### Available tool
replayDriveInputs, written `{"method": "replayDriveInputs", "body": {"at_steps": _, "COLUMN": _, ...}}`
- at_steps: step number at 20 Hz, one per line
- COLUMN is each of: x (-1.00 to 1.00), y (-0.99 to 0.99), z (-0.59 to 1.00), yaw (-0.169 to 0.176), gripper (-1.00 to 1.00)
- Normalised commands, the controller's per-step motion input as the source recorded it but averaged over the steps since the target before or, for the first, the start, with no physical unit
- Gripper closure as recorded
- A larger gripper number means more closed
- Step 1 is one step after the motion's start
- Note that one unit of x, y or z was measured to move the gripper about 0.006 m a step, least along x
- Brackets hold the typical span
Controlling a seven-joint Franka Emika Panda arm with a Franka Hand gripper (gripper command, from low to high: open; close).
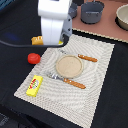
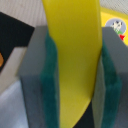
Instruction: Interact with the objects in diverse but meaningful ways.
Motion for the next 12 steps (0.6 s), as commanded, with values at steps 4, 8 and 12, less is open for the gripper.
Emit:
{"method": "replayDriveInputs", "body": {"at_steps": 4, "x": -0.99, "y": -0.61, "z": -0.51, "yaw": 0.000, "gripper": 1.00}}
{"method": "replayDriveInputs", "body": {"at_steps": 8, "x": -1.00, "y": -0.58, "z": -0.47, "yaw": -0.001, "gripper": 1.00}}
{"method": "replayDriveInputs", "body": {"at_steps": 12, "x": -1.00, "y": -0.57, "z": -0.52, "yaw": -0.004, "gripper": 1.00}}
